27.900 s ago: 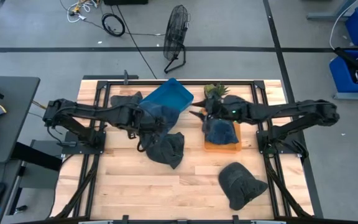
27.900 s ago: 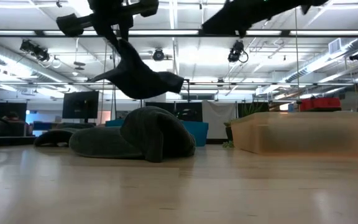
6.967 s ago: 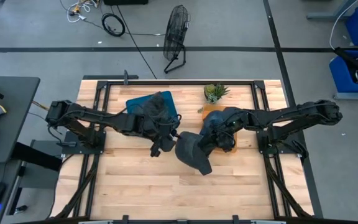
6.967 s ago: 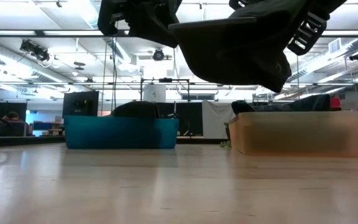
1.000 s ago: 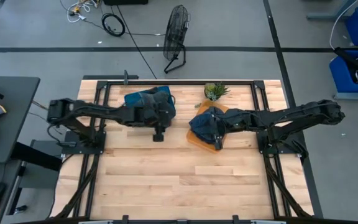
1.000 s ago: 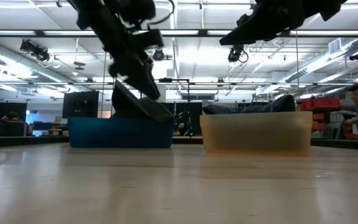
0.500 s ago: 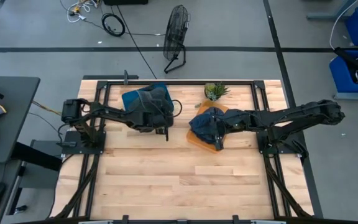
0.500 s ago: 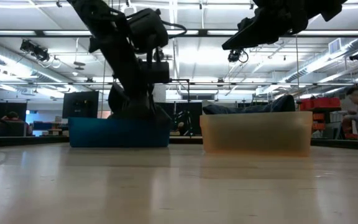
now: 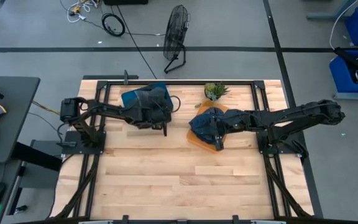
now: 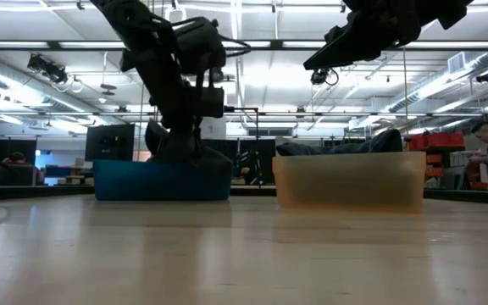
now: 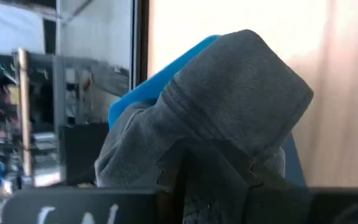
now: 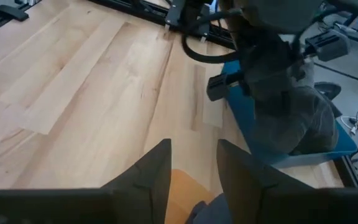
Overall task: Pick & Place hat
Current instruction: Put the black cap into the blue bin
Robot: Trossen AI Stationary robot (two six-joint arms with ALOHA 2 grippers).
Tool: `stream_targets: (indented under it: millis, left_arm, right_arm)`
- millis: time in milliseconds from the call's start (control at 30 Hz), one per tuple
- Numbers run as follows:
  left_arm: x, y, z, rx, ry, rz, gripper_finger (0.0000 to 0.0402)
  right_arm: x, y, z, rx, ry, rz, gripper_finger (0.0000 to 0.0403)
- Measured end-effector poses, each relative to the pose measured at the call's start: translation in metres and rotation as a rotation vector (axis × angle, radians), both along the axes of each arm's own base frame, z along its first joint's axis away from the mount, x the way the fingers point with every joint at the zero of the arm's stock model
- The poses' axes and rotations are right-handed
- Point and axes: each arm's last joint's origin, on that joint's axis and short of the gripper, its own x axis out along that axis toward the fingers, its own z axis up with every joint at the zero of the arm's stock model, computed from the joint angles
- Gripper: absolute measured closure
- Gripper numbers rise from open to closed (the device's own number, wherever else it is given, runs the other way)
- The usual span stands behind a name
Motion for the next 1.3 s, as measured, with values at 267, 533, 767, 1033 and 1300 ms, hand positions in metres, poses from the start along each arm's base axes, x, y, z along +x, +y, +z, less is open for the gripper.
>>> stream_targets:
  millis: [267,533,767,1033,1300]
  left_arm:
    - [-0.012,0.023,-0.001,0.093,0.097,0.12,0.0355]
    - [-0.031,0.054,-0.004,-0.015,0.152,0.213,0.0372]
    - [-0.045,0.079,-0.008,-0.046,0.179,0.298,0.0389]
    - [-0.055,0.107,-0.007,-0.105,0.148,0.299,0.0394]
    - [-0.053,0.106,-0.009,-0.324,0.007,0.252,0.0397]
  right_arm:
    - [-0.001,0.0,-0.001,-0.003,0.014,0.001,0.027]
    - [-0.001,0.0,-0.001,-0.003,0.013,0.001,0.027]
    - [-0.001,0.0,-0.001,-0.004,0.013,0.001,0.027]
    - [-0.001,0.0,-0.001,-0.007,0.013,0.003,0.027]
    - [-0.001,0.0,-0.001,-0.004,0.014,0.001,0.027]
